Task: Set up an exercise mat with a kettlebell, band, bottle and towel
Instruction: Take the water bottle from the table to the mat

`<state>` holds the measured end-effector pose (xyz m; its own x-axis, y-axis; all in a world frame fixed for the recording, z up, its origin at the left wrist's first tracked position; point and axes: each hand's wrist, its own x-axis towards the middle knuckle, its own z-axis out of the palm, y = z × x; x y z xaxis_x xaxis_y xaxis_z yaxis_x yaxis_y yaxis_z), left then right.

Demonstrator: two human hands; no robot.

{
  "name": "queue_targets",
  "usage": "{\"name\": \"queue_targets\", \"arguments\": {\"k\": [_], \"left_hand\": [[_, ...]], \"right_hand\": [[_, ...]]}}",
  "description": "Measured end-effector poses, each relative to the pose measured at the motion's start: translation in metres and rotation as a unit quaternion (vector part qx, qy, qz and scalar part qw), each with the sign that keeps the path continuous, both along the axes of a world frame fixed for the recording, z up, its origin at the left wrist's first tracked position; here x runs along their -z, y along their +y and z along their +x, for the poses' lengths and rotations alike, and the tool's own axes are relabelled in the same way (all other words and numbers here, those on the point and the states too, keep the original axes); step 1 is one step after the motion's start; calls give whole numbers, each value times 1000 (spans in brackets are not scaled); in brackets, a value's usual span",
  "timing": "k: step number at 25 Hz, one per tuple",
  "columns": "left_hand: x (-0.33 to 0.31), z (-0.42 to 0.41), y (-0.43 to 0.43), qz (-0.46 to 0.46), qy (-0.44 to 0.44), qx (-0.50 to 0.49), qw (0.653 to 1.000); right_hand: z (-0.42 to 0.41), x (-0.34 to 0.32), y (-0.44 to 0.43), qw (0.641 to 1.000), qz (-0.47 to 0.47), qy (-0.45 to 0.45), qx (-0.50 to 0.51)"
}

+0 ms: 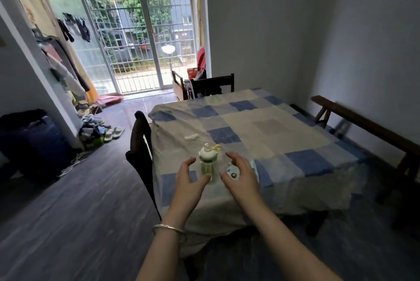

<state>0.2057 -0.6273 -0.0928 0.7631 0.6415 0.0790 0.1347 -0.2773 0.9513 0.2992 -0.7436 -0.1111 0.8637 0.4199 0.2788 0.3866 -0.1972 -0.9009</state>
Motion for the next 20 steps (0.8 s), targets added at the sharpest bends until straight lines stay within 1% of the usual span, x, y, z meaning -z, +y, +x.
{"name": "queue_targets", "arguments": {"k": [3,6,9,13,17,20], "left_hand": [[15,40,33,8,13,5,1000],[33,84,73,43,26,23,998],[50,124,109,48,63,83,993],[79,170,141,63,109,157,979],[96,198,152,25,133,235,963],[107,206,154,33,112,264,957]], "right_hand": [[36,11,33,999,-39,-8,4],[75,26,69,996,-87,11,3],[115,45,106,989,-135,53,14],[148,67,134,970,-226,91,8],[162,81,140,966,-230,117,-4],[159,87,139,970,-214,118,13]]}}
